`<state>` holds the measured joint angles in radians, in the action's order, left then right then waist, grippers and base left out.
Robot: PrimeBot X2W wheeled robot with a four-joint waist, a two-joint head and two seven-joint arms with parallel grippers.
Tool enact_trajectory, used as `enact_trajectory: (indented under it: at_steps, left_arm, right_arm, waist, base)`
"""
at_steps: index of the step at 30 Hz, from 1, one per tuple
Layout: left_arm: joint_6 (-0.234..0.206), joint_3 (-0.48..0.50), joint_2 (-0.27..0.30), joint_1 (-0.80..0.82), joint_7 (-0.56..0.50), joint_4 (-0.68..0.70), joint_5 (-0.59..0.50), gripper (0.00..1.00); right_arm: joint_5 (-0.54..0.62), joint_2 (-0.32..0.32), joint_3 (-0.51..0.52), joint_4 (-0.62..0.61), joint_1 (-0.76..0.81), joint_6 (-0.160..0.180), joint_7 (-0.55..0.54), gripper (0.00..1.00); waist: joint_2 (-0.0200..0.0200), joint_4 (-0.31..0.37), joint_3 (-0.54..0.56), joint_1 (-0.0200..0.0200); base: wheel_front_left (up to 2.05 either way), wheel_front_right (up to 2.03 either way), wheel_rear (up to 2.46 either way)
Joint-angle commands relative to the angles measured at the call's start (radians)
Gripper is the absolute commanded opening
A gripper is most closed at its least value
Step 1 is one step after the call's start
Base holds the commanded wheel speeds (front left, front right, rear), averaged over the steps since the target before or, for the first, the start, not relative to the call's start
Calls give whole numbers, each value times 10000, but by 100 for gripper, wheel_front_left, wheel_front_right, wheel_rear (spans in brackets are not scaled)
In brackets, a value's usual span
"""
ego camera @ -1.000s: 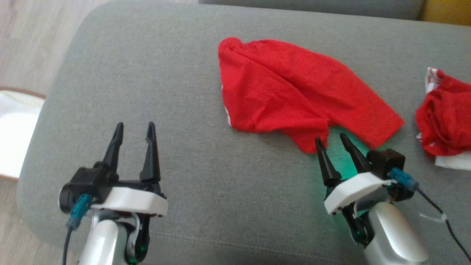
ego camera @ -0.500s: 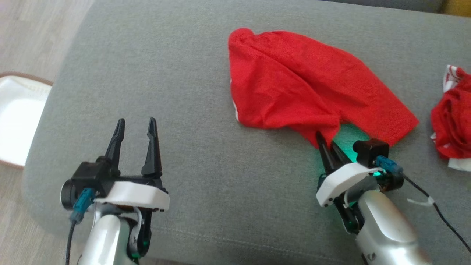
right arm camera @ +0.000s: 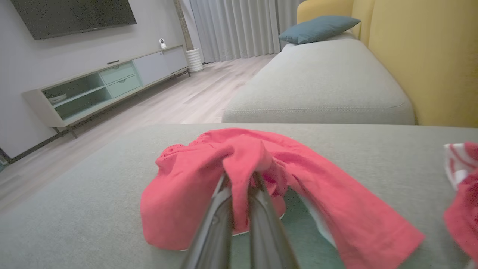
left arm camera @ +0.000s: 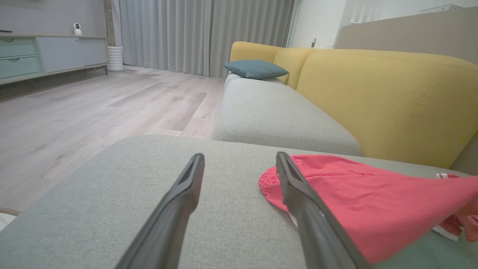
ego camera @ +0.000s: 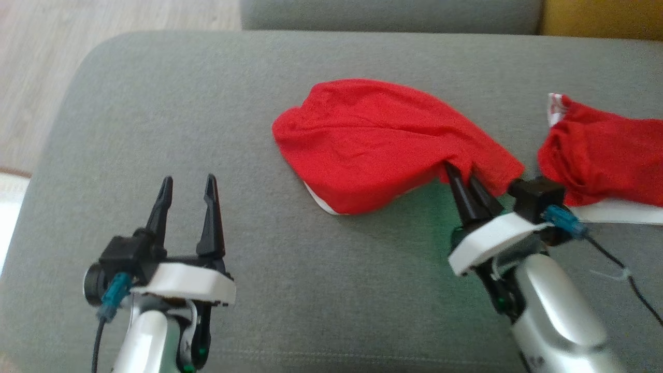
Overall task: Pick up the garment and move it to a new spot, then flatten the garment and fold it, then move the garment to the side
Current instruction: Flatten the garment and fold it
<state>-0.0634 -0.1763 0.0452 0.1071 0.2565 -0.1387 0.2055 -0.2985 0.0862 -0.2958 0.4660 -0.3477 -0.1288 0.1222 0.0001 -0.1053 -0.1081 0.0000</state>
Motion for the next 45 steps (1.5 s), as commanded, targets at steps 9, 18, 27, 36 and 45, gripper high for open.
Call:
enact_trajectory:
  at_steps: [9, 18, 27, 36, 45]
  left_arm:
    - [-61, 252, 51, -36, 53, 365, 120, 100]
    - [-25, -117, 51, 295, 53, 334, 153, 100]
    - [-56, -424, 51, 677, 53, 280, 232, 100]
    - [-87, -506, 51, 921, 53, 254, 160, 100]
    - [-63, -369, 51, 953, 53, 240, 106, 100]
  right_arm:
    - [-259, 1241, 789, -3059, 897, -19, -2791, 0]
    - [-232, 1804, 1621, -3368, 385, -19, -5501, 0]
    - [607, 2565, 1611, -961, -1249, -19, -5841, 0]
    - [1596, 2272, 2118, 1796, -2711, -19, -3982, 100]
    - [1798, 1538, 2260, 2551, -2965, -19, -1643, 100]
  waist:
    - [-1, 471, 292, 0]
    - [-1, -100, -349, 0]
    - [-1, -715, -937, 0]
    - [-1, -709, -1228, 0]
    - [-1, -208, -912, 0]
  base:
    - [0, 0, 0]
    - [0, 0, 0]
    - [0, 0, 0]
    - [0, 0, 0]
    - [0, 0, 0]
